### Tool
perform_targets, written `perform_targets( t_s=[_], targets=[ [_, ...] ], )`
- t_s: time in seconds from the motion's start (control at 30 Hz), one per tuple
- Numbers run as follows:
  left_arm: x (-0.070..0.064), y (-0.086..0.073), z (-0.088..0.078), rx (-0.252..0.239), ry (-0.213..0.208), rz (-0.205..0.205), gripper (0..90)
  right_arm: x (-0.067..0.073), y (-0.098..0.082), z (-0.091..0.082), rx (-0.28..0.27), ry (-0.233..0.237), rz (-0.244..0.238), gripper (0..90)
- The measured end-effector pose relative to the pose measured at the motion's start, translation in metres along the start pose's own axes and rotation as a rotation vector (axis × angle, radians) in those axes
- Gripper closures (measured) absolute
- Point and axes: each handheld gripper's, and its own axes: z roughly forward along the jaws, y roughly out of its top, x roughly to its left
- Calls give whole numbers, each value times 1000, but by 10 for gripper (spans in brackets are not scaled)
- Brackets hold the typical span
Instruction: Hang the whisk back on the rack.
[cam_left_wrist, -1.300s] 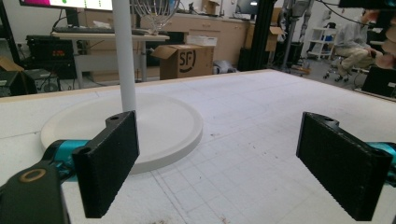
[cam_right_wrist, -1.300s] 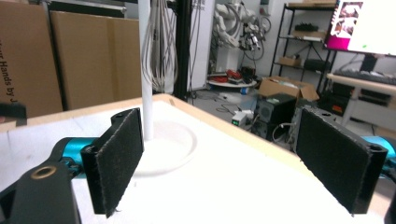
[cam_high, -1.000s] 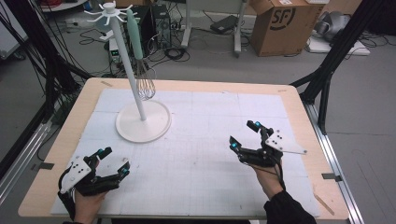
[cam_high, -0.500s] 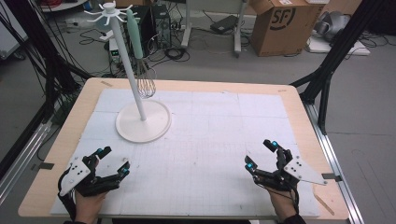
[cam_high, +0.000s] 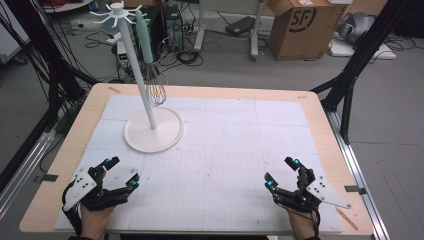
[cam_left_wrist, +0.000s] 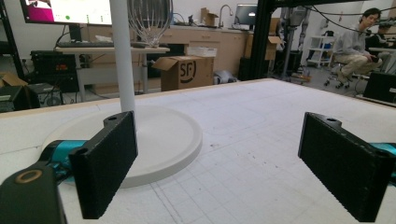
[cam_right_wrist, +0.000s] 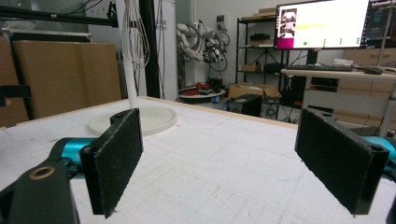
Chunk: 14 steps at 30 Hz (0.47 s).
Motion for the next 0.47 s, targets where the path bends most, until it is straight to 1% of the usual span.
perform_targets(
  t_s=[0.1,0.2,0.43,0.47],
  targets=[
    [0,0,0,-1,-1,0,123,1,1,0,-1,2,4,145],
    [0,0,1,-4,0,-1,121,1,0,0,3,2,-6,145],
    [0,0,1,-6,-2,1,118,1,0,0,-1,-4,-8,145],
    [0,0,0,-5,-1,2,118,2,0,0,-2,-4,-3,145]
  ],
)
